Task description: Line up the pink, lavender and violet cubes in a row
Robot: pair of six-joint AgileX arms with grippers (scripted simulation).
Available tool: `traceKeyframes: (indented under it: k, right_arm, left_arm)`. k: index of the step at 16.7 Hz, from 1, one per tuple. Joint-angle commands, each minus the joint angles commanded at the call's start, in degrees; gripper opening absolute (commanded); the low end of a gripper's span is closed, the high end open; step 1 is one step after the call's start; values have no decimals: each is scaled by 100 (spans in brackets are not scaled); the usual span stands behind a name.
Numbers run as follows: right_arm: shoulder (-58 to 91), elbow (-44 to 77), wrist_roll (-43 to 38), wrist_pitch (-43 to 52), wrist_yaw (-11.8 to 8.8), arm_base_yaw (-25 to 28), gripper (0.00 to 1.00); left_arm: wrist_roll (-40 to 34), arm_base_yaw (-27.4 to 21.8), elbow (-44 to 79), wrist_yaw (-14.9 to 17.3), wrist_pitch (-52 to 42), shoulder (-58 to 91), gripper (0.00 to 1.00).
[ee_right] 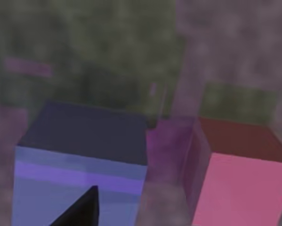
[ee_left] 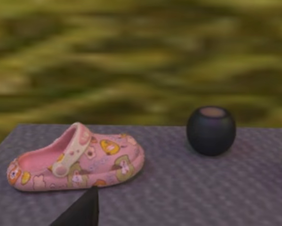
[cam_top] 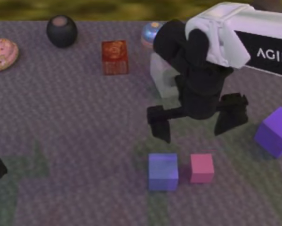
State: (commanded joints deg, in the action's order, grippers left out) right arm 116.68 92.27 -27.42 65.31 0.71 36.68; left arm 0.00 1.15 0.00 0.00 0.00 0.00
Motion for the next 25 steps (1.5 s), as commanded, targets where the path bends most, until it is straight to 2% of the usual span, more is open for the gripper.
traceKeyframes:
  k: [8, 12, 15, 21, 25]
  right_arm:
    - [-297, -597, 3981, -86, -35, -1875, 100]
    - [-513, -836, 5427, -194, -52, -2634, 100]
    - [-624, -920, 5893, -258, -64, -2929, 100]
    - [-601, -919, 5917, -274, -62, -2926, 100]
    - [-364, -1295, 5905, -900, -64, -2936, 100]
  left_arm:
    - [0, 0, 0, 0, 0, 0, 100]
    - [0, 0, 0, 0, 0, 0, 100]
    - [0, 0, 0, 0, 0, 0, 100]
    - [0, 0, 0, 0, 0, 0, 100]
    - [0, 0, 0, 0, 0, 0, 100]
